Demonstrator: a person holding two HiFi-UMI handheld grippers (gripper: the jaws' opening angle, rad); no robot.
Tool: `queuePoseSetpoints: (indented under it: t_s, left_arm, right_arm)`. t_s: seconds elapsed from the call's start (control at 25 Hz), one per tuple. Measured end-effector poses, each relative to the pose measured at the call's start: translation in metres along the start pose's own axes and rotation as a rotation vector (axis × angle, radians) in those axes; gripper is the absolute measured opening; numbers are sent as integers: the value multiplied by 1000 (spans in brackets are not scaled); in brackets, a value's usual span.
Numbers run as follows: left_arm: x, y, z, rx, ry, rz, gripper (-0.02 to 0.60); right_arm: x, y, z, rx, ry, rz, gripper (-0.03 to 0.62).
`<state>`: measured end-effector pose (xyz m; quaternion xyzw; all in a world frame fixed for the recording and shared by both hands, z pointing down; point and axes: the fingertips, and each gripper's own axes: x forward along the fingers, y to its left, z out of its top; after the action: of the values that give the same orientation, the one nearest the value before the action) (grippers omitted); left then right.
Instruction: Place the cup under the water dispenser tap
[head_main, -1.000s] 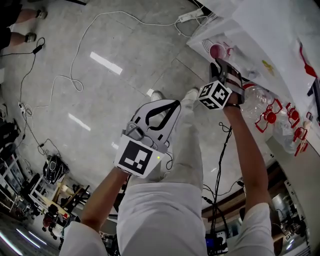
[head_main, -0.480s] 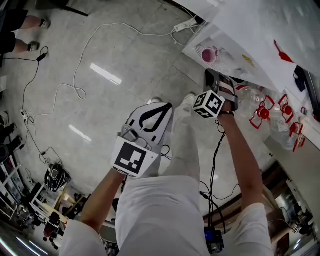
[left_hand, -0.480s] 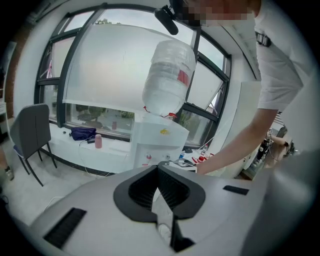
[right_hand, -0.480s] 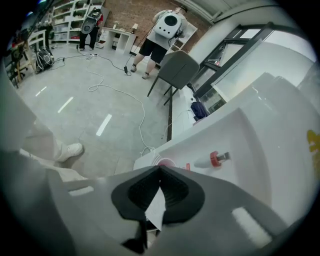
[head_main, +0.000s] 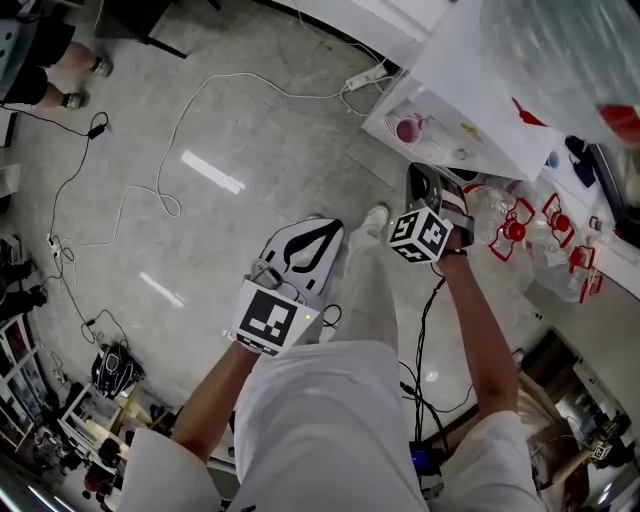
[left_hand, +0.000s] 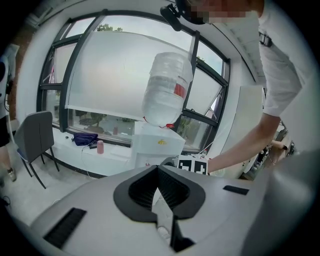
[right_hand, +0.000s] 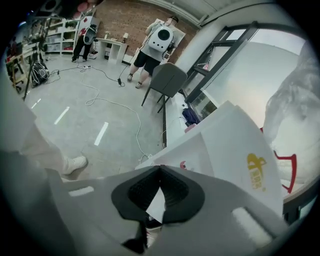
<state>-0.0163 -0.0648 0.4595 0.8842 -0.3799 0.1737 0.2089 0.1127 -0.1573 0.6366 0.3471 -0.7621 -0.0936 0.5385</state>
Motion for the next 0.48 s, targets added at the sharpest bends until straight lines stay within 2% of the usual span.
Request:
queuePoseSetpoints:
  t_s: [0.48]
  left_arm:
    - [-44, -3, 35, -1, -59, -2, 0]
  right_arm:
    - [-110, -32, 48, 230, -110, -54, 11]
